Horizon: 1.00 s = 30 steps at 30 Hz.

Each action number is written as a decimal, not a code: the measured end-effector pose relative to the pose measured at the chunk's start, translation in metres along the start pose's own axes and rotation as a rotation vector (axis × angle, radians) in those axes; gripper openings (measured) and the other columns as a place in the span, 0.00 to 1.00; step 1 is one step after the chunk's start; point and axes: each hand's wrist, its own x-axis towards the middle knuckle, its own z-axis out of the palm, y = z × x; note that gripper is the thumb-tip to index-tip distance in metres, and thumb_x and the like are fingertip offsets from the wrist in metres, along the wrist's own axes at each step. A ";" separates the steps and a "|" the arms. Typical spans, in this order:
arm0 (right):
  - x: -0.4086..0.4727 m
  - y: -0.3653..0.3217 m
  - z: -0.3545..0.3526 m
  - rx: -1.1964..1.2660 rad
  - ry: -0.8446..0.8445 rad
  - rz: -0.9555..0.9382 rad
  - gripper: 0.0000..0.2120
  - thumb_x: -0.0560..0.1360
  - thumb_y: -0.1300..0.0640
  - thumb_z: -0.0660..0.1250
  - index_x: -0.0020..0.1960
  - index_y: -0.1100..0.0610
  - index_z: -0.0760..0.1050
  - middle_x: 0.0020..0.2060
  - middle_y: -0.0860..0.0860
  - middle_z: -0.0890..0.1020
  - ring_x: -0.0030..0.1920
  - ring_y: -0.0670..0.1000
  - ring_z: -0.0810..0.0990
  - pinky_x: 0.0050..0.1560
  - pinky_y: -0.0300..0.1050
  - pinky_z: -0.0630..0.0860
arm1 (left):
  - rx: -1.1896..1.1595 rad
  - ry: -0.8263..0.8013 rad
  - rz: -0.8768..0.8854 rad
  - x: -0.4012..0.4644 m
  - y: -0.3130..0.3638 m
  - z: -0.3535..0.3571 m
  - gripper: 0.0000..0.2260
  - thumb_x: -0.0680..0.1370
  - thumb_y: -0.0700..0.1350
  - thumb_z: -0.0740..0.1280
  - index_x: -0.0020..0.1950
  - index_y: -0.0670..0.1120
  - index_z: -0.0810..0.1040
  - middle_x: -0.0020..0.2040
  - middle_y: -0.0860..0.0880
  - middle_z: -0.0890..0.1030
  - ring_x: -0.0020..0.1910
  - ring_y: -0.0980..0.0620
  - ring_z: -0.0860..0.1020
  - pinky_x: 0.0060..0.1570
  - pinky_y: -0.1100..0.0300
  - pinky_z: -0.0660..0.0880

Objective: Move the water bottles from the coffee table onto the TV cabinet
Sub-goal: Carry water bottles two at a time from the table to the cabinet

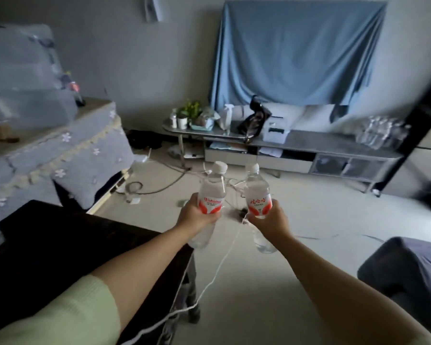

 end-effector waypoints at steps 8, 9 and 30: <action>-0.008 0.091 -0.125 -0.013 0.131 0.095 0.30 0.67 0.51 0.77 0.64 0.58 0.68 0.53 0.53 0.77 0.49 0.50 0.75 0.47 0.41 0.72 | -0.001 -0.218 0.081 -0.017 0.066 0.137 0.28 0.67 0.51 0.78 0.62 0.50 0.70 0.55 0.51 0.80 0.53 0.50 0.79 0.52 0.57 0.75; -0.010 0.103 -0.140 -0.003 0.149 0.107 0.30 0.68 0.51 0.77 0.64 0.58 0.68 0.54 0.53 0.77 0.50 0.50 0.76 0.48 0.41 0.73 | 0.001 -0.243 0.091 -0.021 0.073 0.154 0.28 0.67 0.51 0.78 0.63 0.50 0.70 0.54 0.52 0.80 0.52 0.50 0.78 0.50 0.59 0.73; -0.022 0.270 -0.353 0.007 0.525 0.336 0.21 0.69 0.55 0.76 0.53 0.54 0.66 0.45 0.50 0.76 0.44 0.50 0.76 0.42 0.38 0.70 | 0.072 -0.723 0.236 -0.015 0.190 0.446 0.27 0.66 0.54 0.76 0.61 0.52 0.70 0.55 0.51 0.80 0.52 0.49 0.78 0.52 0.56 0.74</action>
